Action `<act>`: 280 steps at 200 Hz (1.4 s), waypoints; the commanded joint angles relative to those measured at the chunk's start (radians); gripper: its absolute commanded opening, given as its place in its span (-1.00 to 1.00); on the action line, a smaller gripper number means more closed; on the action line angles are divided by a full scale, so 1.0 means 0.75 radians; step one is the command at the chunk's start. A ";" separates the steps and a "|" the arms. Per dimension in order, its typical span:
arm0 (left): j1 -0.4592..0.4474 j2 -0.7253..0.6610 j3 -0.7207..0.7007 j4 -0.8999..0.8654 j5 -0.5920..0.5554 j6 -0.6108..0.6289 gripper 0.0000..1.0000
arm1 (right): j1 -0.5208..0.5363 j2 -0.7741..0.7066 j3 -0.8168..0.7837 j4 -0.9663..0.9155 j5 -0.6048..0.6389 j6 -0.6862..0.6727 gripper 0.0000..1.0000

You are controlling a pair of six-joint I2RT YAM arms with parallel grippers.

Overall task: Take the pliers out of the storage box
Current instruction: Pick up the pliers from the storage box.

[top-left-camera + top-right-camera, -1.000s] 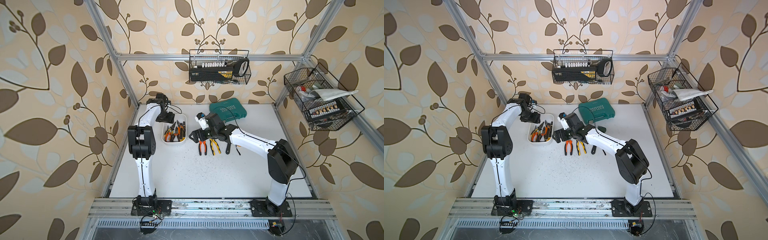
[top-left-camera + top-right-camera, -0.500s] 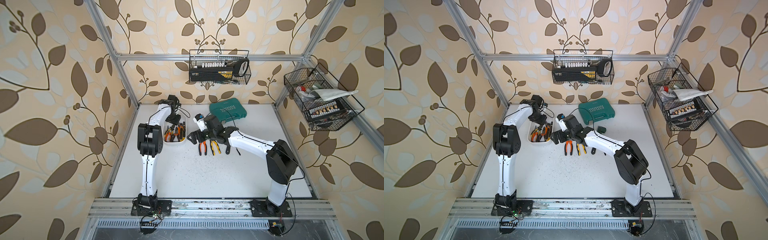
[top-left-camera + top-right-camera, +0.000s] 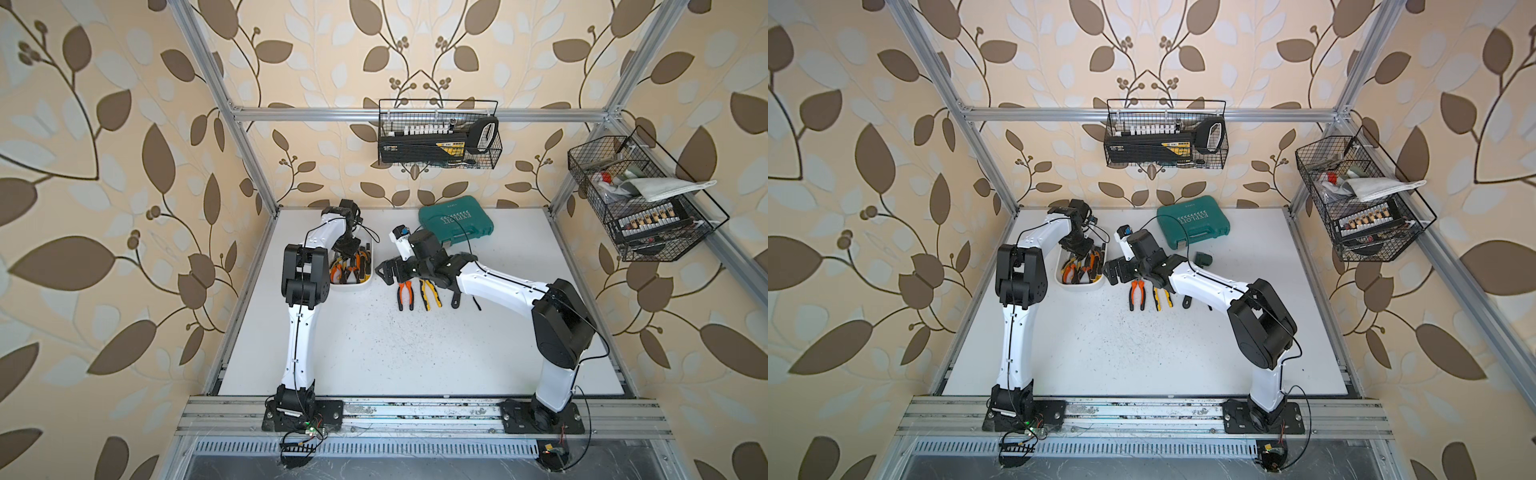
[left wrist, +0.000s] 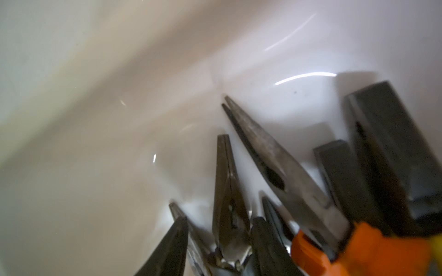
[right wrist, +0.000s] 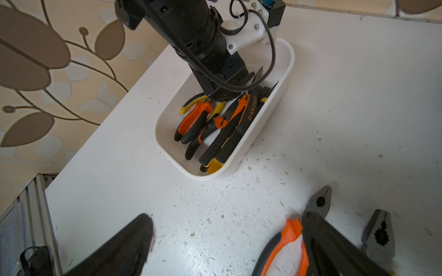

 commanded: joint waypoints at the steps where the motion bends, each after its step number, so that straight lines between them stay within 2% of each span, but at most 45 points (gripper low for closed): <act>1: -0.007 0.034 -0.008 0.015 -0.070 0.050 -0.09 | 0.001 -0.003 0.006 -0.015 0.021 0.018 0.99; 33: -0.007 0.060 -0.008 0.021 -0.074 0.060 -0.08 | -0.001 0.005 0.019 -0.024 0.013 0.019 0.99; 45: -0.007 0.069 -0.008 0.019 -0.068 0.058 -0.14 | -0.003 0.008 0.023 -0.028 0.008 0.018 0.99; 85: -0.007 0.085 -0.049 0.005 -0.026 0.046 -0.61 | -0.003 0.013 0.038 -0.043 0.000 0.018 0.99; 105: -0.005 0.081 -0.008 -0.051 -0.004 0.019 -0.80 | -0.003 0.013 0.042 -0.049 0.000 0.019 0.99; 116: 0.000 0.070 0.046 -0.078 -0.002 -0.008 -1.00 | -0.004 0.011 0.042 -0.050 0.000 0.021 0.99; 172: 0.029 -0.053 0.221 -0.162 0.112 -0.134 -1.00 | -0.007 0.011 0.024 -0.012 -0.031 0.091 0.99; 237: 0.037 -0.168 0.240 -0.183 0.193 -0.209 -1.00 | -0.021 0.024 0.012 0.052 -0.083 0.173 0.99; 280: 0.094 -0.170 0.262 -0.219 0.391 -0.179 -1.00 | -0.024 0.028 0.002 0.064 -0.105 0.193 0.99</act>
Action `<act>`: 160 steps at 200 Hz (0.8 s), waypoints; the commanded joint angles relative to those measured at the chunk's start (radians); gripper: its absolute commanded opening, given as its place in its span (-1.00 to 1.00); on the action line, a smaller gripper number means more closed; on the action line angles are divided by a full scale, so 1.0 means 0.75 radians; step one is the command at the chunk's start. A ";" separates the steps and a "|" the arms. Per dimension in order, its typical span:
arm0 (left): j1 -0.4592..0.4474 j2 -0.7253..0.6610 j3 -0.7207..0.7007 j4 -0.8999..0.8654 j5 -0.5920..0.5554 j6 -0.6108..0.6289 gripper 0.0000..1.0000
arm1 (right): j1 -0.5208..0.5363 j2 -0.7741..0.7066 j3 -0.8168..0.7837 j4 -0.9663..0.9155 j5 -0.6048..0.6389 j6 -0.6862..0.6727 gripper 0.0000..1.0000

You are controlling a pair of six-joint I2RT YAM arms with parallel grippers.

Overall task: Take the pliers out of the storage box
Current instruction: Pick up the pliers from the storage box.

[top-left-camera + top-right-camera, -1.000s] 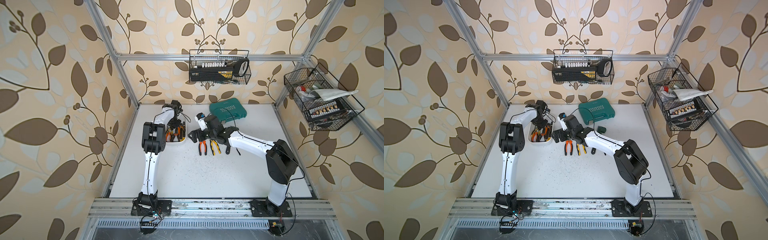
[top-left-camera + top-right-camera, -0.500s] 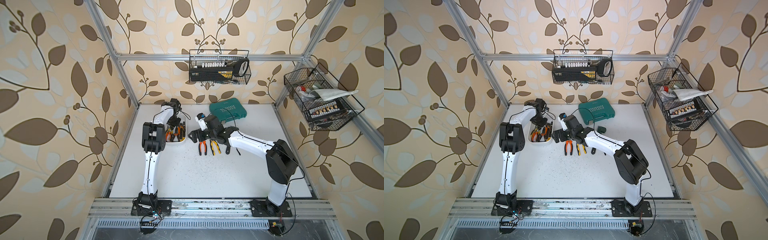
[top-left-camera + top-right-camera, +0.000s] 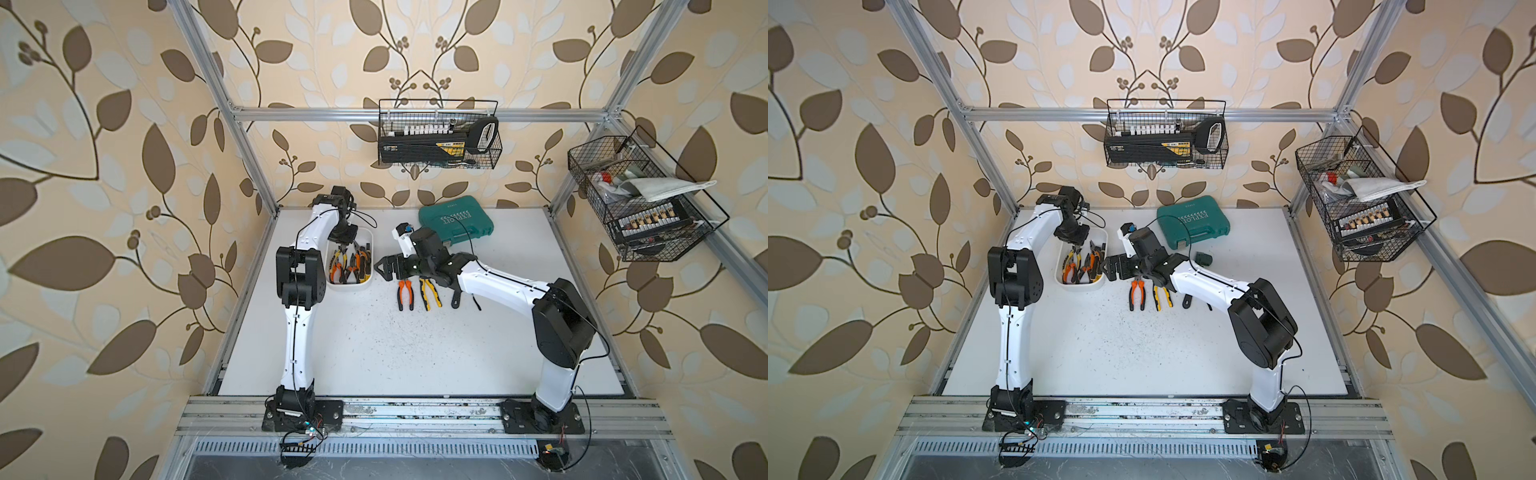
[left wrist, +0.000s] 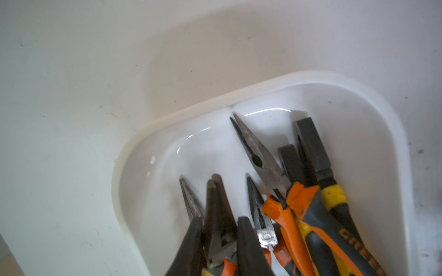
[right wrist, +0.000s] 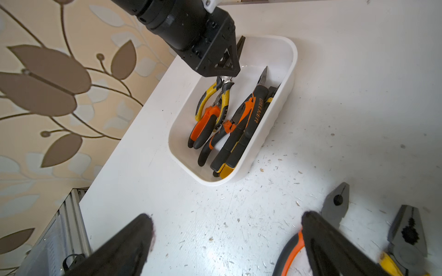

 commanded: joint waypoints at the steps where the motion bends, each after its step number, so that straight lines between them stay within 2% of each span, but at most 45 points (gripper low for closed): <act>1: 0.039 -0.112 0.065 -0.050 0.191 0.000 -1.00 | -0.004 0.028 0.001 0.026 -0.031 0.023 0.99; 47: 0.112 -0.075 0.209 -0.211 0.417 0.077 -1.00 | -0.003 0.042 0.011 0.019 -0.051 0.025 0.99; 87: 0.144 -0.056 0.323 -0.323 0.533 0.126 -1.00 | -0.004 0.076 0.042 0.013 -0.084 0.035 0.99; 129: 0.162 -0.070 0.349 -0.385 0.643 0.110 -1.00 | -0.004 0.087 0.063 0.014 -0.097 0.033 0.99; 160: 0.160 -0.118 0.322 -0.427 0.818 0.047 -1.00 | -0.003 0.077 0.048 0.099 -0.155 0.096 0.99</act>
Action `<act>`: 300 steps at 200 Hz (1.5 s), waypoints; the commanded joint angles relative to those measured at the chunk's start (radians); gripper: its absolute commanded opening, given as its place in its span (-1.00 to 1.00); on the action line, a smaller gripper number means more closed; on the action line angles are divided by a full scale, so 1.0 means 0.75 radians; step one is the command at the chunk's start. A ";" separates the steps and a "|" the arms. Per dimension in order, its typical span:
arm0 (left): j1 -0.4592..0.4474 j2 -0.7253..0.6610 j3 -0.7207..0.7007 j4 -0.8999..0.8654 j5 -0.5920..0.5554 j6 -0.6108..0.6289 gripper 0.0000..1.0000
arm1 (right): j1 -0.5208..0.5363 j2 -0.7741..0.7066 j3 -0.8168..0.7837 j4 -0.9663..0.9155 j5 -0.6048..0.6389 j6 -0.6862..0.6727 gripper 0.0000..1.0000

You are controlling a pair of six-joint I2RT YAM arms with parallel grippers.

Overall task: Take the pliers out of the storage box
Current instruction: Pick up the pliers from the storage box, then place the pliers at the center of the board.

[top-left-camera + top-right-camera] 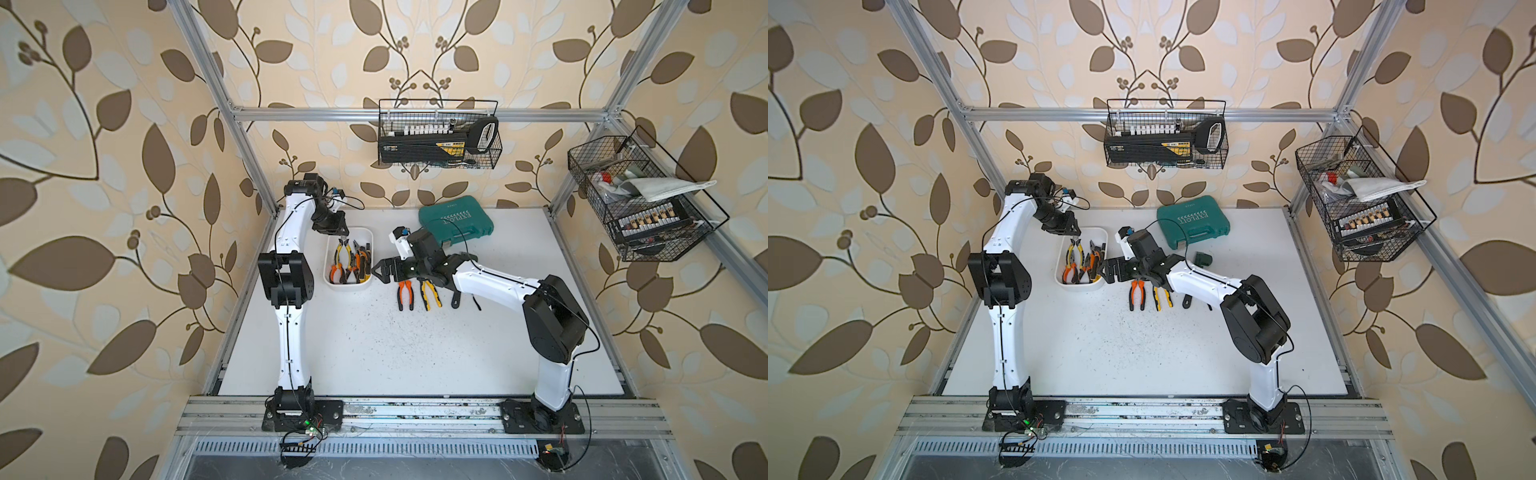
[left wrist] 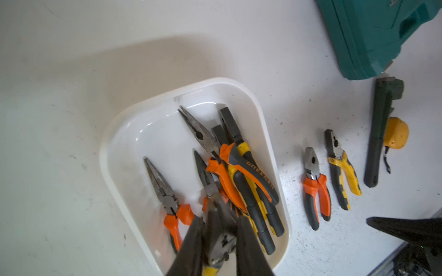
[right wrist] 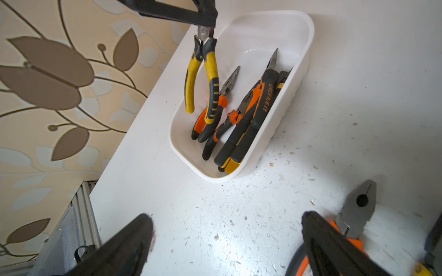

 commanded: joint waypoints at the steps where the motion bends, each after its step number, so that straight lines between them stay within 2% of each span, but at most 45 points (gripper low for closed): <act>1: 0.006 -0.117 0.030 -0.073 0.214 -0.036 -1.00 | -0.003 0.008 0.030 0.075 -0.068 0.061 0.99; 69: -0.126 -0.265 -0.145 0.013 0.504 -0.231 -1.00 | -0.094 0.003 0.010 0.181 -0.103 0.218 0.93; 107: -0.231 -0.315 -0.204 0.052 0.609 -0.285 -1.00 | -0.133 -0.016 0.005 0.160 -0.120 0.251 0.68; 153: -0.302 -0.308 -0.209 0.051 0.599 -0.274 -1.00 | -0.154 -0.040 -0.009 0.172 -0.147 0.286 0.29; 169: -0.305 -0.306 -0.214 0.052 0.593 -0.274 -1.00 | -0.157 -0.051 -0.017 0.181 -0.150 0.291 0.30; 185: -0.305 -0.304 -0.218 0.055 0.578 -0.269 -1.00 | -0.159 -0.075 -0.040 0.194 -0.142 0.293 0.43; 200: -0.305 -0.302 -0.228 0.054 0.592 -0.262 -1.00 | -0.170 -0.091 -0.064 0.233 -0.156 0.310 0.43; 223: -0.305 -0.301 -0.241 0.052 0.612 -0.260 -1.00 | -0.186 -0.094 -0.075 0.263 -0.185 0.336 0.27; 235: -0.305 -0.301 -0.241 0.051 0.615 -0.258 -1.00 | -0.189 -0.094 -0.074 0.264 -0.186 0.336 0.11; 260: -0.307 -0.302 -0.254 0.042 0.644 -0.254 -1.00 | -0.194 -0.085 -0.062 0.270 -0.192 0.345 -0.01; 280: -0.309 -0.302 -0.259 0.043 0.648 -0.254 -1.00 | -0.193 -0.063 -0.041 0.270 -0.227 0.353 -0.21; 300: -0.309 -0.301 -0.257 0.046 0.643 -0.256 -1.00 | -0.193 -0.058 -0.044 0.270 -0.246 0.364 -0.51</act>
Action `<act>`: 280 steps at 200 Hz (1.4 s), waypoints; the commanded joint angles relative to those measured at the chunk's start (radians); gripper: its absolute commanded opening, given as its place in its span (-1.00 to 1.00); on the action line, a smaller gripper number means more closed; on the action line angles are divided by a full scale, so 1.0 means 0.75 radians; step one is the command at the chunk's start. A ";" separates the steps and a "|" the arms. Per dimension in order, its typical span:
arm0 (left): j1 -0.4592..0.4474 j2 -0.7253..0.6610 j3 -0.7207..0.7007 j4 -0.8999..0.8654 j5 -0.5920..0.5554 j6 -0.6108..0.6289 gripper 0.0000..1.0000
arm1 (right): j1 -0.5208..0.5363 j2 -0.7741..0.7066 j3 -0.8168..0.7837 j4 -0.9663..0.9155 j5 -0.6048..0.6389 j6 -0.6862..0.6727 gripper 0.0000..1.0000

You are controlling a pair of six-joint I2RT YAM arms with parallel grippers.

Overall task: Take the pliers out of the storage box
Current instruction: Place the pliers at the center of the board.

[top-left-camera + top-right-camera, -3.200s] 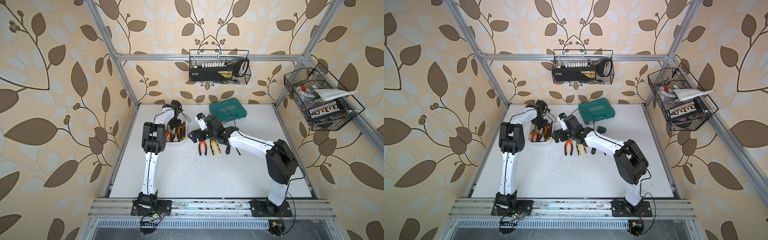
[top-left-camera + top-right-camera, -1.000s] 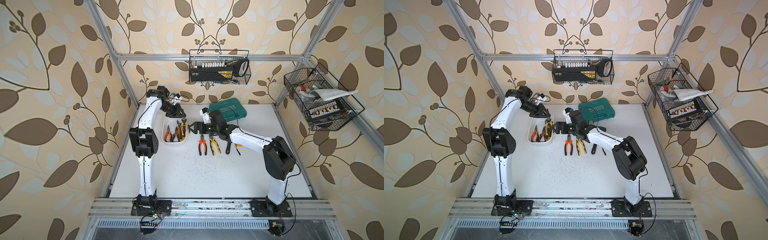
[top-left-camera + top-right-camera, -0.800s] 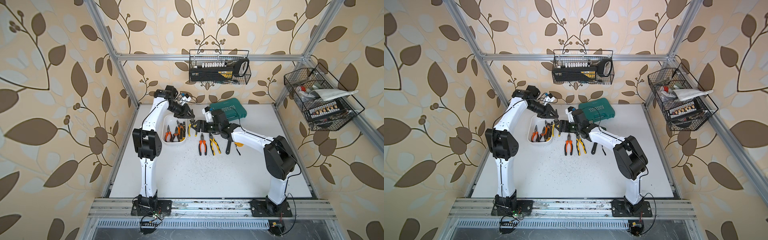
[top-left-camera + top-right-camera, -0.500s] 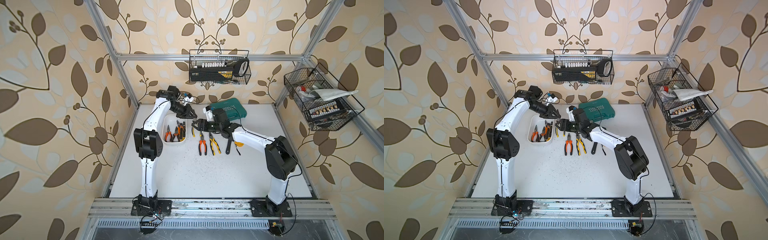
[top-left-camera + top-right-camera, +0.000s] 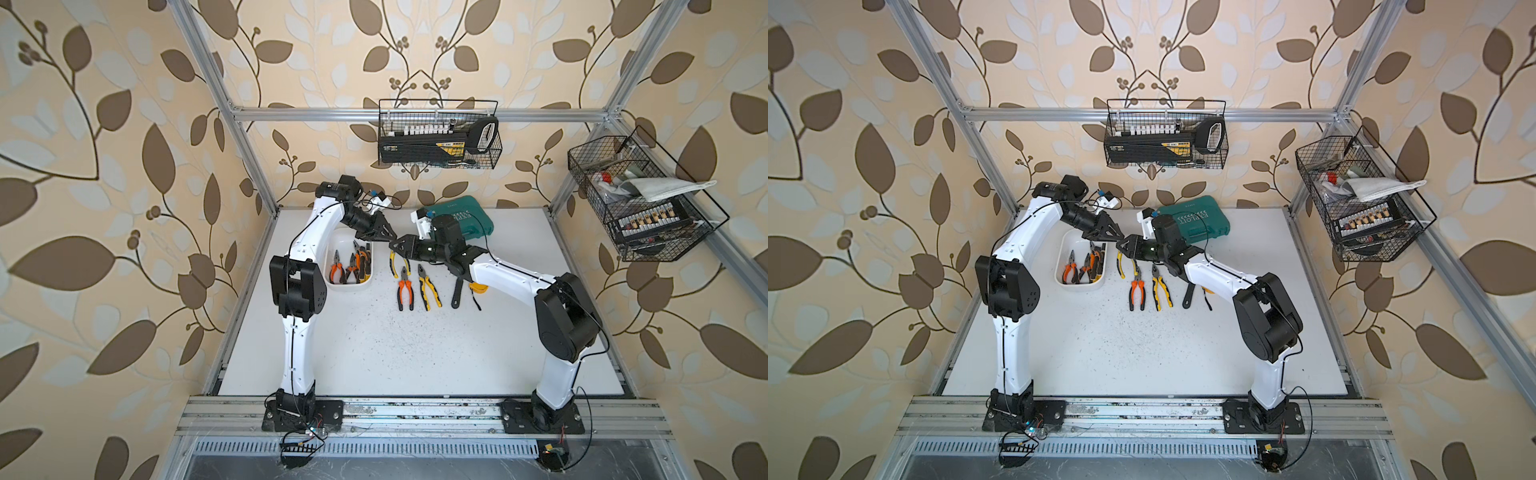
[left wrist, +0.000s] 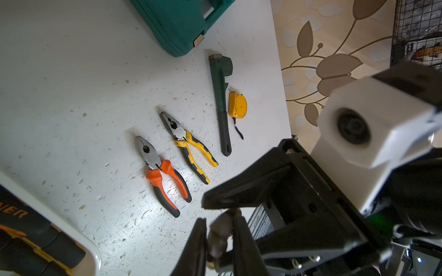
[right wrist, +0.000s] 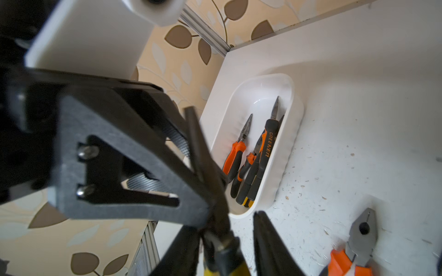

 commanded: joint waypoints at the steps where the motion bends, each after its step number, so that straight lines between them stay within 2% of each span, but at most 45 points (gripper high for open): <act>1: -0.009 -0.070 0.006 -0.023 0.087 -0.002 -1.00 | -0.004 0.001 0.006 -0.004 -0.027 0.012 -0.52; 26: -0.009 -0.060 0.006 -0.019 0.064 -0.004 -1.00 | -0.005 -0.009 -0.005 -0.019 -0.023 0.009 -0.81; 50: -0.009 -0.054 0.019 -0.002 0.006 -0.010 -1.00 | -0.007 -0.020 -0.013 -0.053 -0.023 -0.004 -0.90; 62: -0.009 -0.047 0.037 0.005 -0.043 -0.003 -0.65 | -0.008 -0.033 -0.021 -0.091 -0.013 -0.019 -0.97; 75: -0.007 -0.040 0.060 0.005 -0.078 0.004 -0.54 | -0.010 -0.051 -0.038 -0.123 -0.003 -0.032 -1.00; 89: -0.007 -0.032 0.070 0.011 -0.083 0.003 -0.28 | -0.018 -0.071 -0.067 -0.124 -0.002 -0.030 -1.00; 100: -0.007 -0.030 0.068 0.015 -0.073 0.000 -0.18 | -0.020 -0.082 -0.083 -0.122 -0.002 -0.028 -1.00; 151: -0.007 -0.023 0.047 0.012 -0.131 0.015 0.04 | -0.035 -0.095 -0.139 -0.131 0.010 -0.014 -1.00; 163: -0.007 -0.029 0.051 0.004 -0.172 0.038 0.22 | -0.049 -0.110 -0.169 -0.134 0.016 -0.014 -1.00; 199: -0.007 -0.080 0.032 -0.016 -0.302 0.155 0.50 | -0.125 -0.179 -0.232 -0.231 0.004 -0.031 -1.00; 224: -0.007 -0.157 -0.083 0.032 -0.411 0.286 0.97 | -0.189 -0.213 -0.246 -0.367 -0.037 -0.064 -1.00; 242: -0.007 -0.241 -0.224 0.114 -0.463 0.389 0.98 | -0.261 -0.209 -0.230 -0.524 -0.083 -0.149 -1.00; 258: -0.009 -0.311 -0.365 0.172 -0.443 0.484 0.98 | -0.355 -0.194 -0.217 -0.634 -0.161 -0.234 -1.00; 280: -0.024 -0.371 -0.466 0.222 -0.394 0.554 0.98 | -0.472 -0.160 -0.164 -0.793 -0.247 -0.394 -1.00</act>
